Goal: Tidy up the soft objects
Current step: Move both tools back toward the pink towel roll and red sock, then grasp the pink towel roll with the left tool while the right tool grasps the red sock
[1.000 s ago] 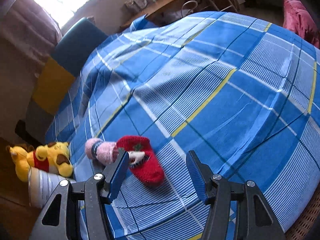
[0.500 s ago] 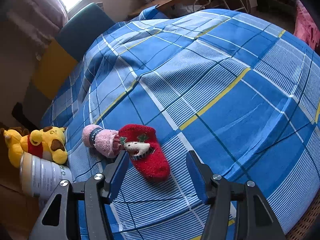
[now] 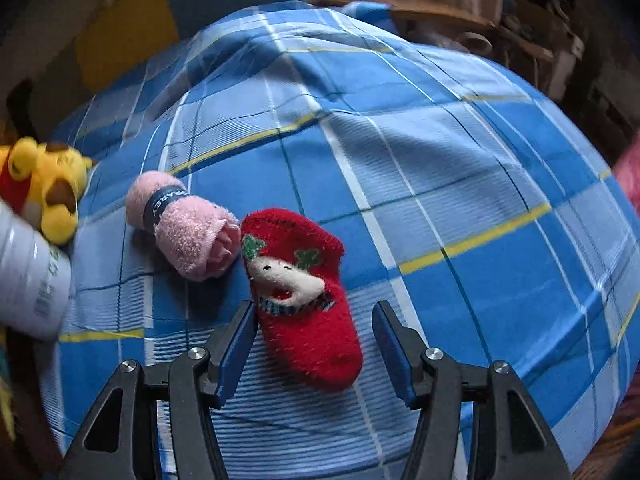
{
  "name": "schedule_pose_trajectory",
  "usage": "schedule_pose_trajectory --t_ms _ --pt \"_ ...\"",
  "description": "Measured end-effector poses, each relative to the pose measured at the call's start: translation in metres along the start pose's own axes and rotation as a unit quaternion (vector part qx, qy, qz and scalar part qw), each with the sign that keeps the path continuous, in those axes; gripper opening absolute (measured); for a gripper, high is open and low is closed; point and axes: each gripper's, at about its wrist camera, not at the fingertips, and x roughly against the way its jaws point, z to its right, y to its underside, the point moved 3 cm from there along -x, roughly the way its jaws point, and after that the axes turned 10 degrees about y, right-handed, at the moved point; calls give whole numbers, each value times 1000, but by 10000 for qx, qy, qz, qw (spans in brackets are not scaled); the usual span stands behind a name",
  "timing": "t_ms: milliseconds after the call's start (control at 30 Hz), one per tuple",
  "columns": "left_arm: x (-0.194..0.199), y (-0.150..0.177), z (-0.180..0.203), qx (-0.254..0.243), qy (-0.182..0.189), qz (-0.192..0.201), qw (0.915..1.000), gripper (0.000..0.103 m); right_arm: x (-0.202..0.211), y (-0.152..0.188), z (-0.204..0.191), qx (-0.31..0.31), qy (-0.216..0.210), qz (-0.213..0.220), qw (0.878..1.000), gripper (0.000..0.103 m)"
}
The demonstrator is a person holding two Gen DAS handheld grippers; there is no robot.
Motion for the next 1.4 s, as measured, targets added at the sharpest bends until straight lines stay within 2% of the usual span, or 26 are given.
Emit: schedule_pose_trajectory --t_ms 33,67,133,167,300,433,533,633,700,767,933,1100,1167,1400 --pt "0 1 0 12 1 -14 10000 85 -1 1 -2 79 -43 -27 10000 50" --pt "0 1 -1 25 2 -19 10000 85 -1 2 -4 169 -68 -50 9998 36" --pt "1 1 -3 59 -9 10 10000 85 5 5 -13 446 -42 52 9990 27" --pt "2 1 -3 76 -21 37 10000 85 8 6 -16 530 -173 59 9984 22" --pt "6 0 -9 159 -76 101 9998 85 23 19 -41 932 -1060 -125 9899 19" --pt "3 -2 -12 197 -132 49 9997 85 34 38 -70 1535 -1811 -381 9707 19" --pt "1 -3 -11 165 -213 38 9996 85 30 49 -86 1788 -2094 -749 9584 22" --pt "-2 -4 -11 141 -273 12 9995 85 30 50 -87 1869 -2098 -756 9567 23" --pt "-5 -5 -11 130 -272 -26 9995 85 30 47 -83 1650 -2324 -911 9542 36" --pt "-8 -8 -12 123 -287 -49 9995 85 36 43 -76 1454 -2549 -932 9514 41" --pt "-16 -15 -16 229 -317 -102 9992 85 47 33 -56 1105 -2492 -637 9600 41" --pt "-22 -24 -15 230 -343 -102 9991 85 38 21 -37 612 -2163 -633 9724 41" --pt "-27 -27 -14 236 -351 -131 9990 85 33 16 -35 465 -2172 -678 9727 41" --pt "-38 -33 -16 223 -541 -165 9982 89 31 23 -53 875 -1909 -737 9749 42"
